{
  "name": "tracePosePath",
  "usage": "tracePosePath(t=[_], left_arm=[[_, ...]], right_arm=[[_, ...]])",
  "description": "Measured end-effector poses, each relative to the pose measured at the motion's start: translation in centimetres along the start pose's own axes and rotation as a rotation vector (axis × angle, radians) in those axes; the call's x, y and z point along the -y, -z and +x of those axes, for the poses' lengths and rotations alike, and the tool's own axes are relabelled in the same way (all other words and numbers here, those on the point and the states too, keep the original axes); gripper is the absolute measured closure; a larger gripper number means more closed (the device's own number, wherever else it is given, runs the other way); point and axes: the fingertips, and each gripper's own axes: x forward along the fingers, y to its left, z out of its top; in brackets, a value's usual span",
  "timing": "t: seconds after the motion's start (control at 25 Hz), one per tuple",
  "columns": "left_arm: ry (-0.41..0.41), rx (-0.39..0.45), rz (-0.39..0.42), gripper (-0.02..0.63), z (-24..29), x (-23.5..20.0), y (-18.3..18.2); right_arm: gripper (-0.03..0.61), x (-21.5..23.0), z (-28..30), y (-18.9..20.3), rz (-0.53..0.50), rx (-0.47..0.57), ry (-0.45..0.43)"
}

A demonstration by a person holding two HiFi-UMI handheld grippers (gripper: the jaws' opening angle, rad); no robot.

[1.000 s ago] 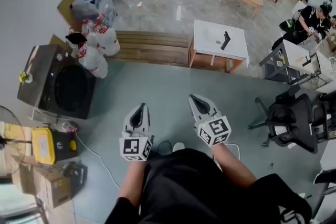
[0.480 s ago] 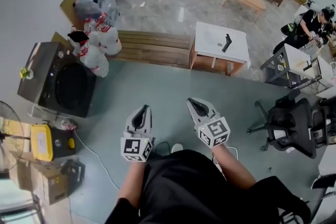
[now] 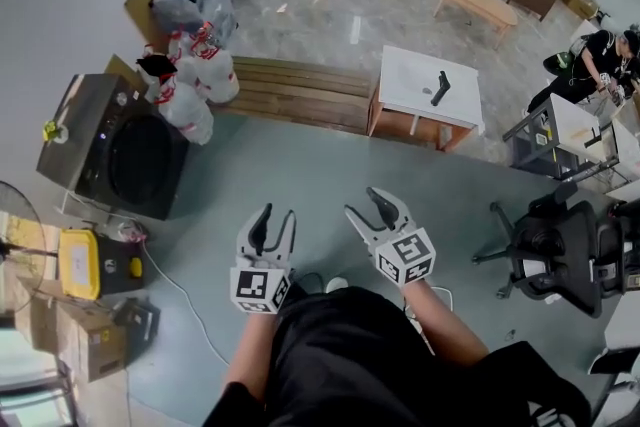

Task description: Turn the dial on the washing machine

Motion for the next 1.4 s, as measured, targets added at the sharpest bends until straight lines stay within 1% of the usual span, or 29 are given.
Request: tracePosePath(t=[0.2,0.32,0.44,0.6,0.76,0.92,1.12,1.4], left_arm=[[0.031,-0.037,-0.012,0.466,0.6,-1.2,0.8],[0.021,-0.032,-0.019,0.471,1.6,-3.4,0.5],[0.029,-0.026,-0.028,0.472,3.7,-6.0,0.6],[0.059,-0.034,-0.046,0.474,7.8,-10.0,0.6],[0.083,-0.044,-0.037,0.474,11.8,-14.3,-0.3],[0.098,-0.067,-0.055,0.474,15.2,-19.5,-0.6],[0.116,-0.073,-0.062,0.472,19.3,-26.5,-2.7],[0.118,-0.05,-0.077,0.462,23.3,-34.3,-6.1]], right_arm=[[0.368,-0.1,2.1,0.5,0.03,-0.007,-0.013],[0.368,0.0,4.5,0.6,0.049,-0.016,-0.029],[0.368,0.5,7.5,0.5,0.044,-0.02,-0.021],[0.368,1.5,12.7,-0.4,0.022,-0.033,-0.008],[0.369,2.9,18.4,-2.0,0.035,-0.046,0.015],[0.369,4.3,25.3,-3.4,0.073,-0.06,0.029],[0.37,4.8,33.4,-6.1,0.069,-0.087,0.043],[0.368,4.3,41.7,-8.6,0.039,-0.135,0.045]])
